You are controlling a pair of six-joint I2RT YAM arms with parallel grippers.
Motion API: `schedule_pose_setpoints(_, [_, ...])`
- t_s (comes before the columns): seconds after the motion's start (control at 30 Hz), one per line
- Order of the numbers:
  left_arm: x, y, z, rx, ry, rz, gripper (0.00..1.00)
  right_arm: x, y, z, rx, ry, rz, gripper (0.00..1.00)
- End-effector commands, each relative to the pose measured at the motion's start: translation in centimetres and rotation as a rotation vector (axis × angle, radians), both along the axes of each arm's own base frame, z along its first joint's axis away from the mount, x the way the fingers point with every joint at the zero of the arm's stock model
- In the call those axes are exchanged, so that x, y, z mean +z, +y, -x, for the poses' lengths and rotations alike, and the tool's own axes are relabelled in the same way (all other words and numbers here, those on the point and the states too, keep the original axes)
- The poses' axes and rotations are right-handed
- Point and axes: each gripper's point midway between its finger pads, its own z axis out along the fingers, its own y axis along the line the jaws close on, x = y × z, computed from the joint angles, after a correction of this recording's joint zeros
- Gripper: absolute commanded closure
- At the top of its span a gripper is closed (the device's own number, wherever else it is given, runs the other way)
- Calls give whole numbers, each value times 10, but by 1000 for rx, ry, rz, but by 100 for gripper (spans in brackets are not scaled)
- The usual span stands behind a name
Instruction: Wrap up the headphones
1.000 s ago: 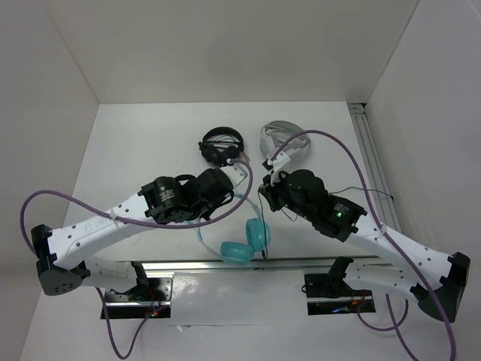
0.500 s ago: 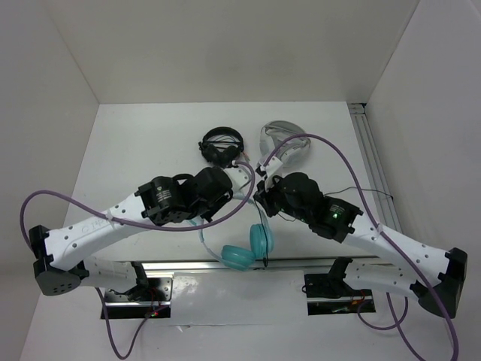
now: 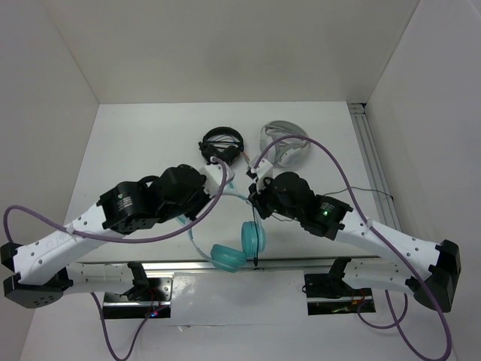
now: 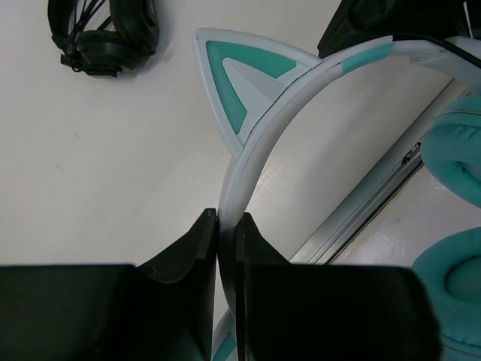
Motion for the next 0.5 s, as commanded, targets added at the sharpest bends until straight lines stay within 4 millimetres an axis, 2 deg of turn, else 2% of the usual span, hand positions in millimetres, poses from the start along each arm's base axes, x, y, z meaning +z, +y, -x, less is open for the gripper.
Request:
schedule_pose_setpoints(0.0, [62, -30, 11, -81, -66, 307, 100, 24, 13, -6, 20, -65, -95, 100])
schedule_pose_setpoints(0.07, [66, -29, 12, -75, -73, 342, 100, 24, 18, 0, 60, -66, -124, 96])
schedule_pose_setpoints(0.13, [74, -32, 11, -66, -83, 395, 100, 33, 28, 6, 125, -88, -180, 91])
schedule_pose_setpoints(0.17, [81, -33, 13, -70, -86, 425, 100, 28, 30, 9, 142, -83, -185, 84])
schedule_pose_setpoints(0.2, [79, -35, 13, -66, -81, 432, 100, 41, 34, 10, 155, -105, -233, 80])
schedule_pose_setpoints(0.27, [83, -38, 13, -47, -65, 476, 100, 45, 41, 20, 217, -110, -286, 67])
schedule_pose_setpoints(0.3, [83, -38, 12, -32, -61, 483, 100, 40, 39, 23, 227, -120, -302, 52])
schedule_pose_setpoints(0.33, [84, -38, 13, -22, -49, 495, 100, 50, 41, 23, 225, -145, -354, 46])
schedule_pose_setpoints(0.4, [93, -38, 15, -25, -49, 534, 100, 40, 39, 24, 223, -145, -371, 42])
schedule_pose_setpoints(0.43, [100, -36, 18, -37, -56, 557, 100, 46, 41, 23, 225, -172, -402, 37])
schedule_pose_setpoints(0.47, [100, -35, 20, -27, -45, 579, 100, 46, 42, 23, 223, -173, -418, 37])
